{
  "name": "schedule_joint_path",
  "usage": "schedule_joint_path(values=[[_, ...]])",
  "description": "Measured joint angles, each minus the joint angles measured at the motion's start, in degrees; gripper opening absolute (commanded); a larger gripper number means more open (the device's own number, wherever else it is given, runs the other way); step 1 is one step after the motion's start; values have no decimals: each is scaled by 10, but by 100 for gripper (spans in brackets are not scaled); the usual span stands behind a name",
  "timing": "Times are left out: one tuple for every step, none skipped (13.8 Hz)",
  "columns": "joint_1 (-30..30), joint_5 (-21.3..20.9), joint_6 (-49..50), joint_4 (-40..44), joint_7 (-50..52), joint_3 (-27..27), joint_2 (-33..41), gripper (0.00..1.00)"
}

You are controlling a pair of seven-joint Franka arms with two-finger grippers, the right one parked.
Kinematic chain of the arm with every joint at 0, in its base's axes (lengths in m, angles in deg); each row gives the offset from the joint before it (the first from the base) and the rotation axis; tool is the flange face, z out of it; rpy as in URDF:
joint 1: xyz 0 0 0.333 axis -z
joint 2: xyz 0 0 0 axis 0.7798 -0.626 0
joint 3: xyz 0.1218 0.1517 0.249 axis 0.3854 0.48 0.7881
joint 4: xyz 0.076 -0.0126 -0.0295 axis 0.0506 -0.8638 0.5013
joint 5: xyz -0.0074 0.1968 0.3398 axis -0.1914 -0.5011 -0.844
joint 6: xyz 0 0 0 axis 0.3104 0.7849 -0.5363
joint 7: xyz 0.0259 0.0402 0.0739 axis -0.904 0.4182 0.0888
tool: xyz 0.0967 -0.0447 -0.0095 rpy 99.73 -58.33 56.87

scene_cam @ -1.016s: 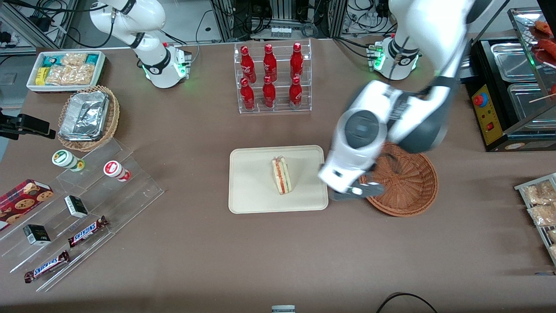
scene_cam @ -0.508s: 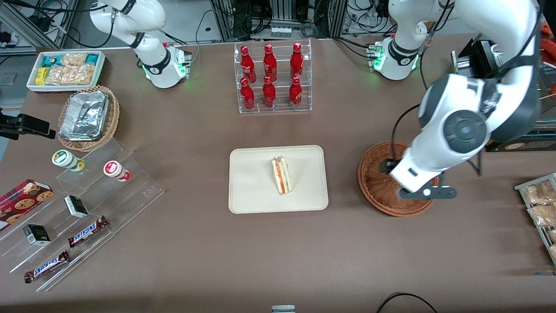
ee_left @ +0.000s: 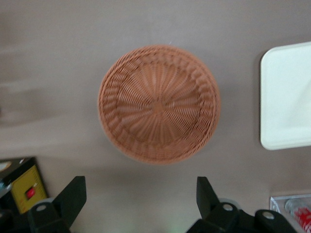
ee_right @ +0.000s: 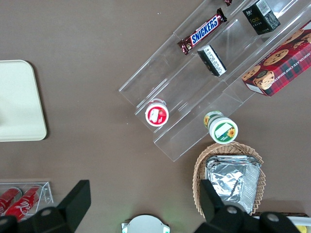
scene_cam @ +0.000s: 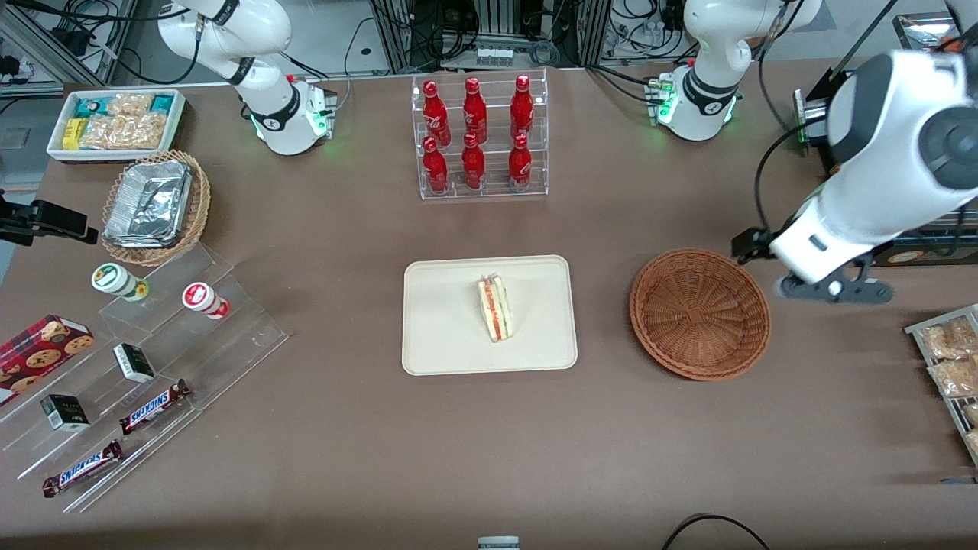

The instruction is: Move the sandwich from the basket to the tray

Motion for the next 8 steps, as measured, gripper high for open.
schedule_joint_path(values=[[0, 5, 12, 0, -3, 12, 12, 100], [-1, 10, 24, 0, -6, 23, 22, 100], [-1, 12, 37, 3, -8, 33, 31, 100], [-1, 12, 49, 9, -10, 41, 37, 100], [0, 13, 62, 19, -12, 48, 41, 100], [0, 13, 75, 30, -13, 55, 44, 100], [0, 13, 86, 41, -13, 61, 47, 100], [0, 13, 92, 48, -14, 66, 50, 100]])
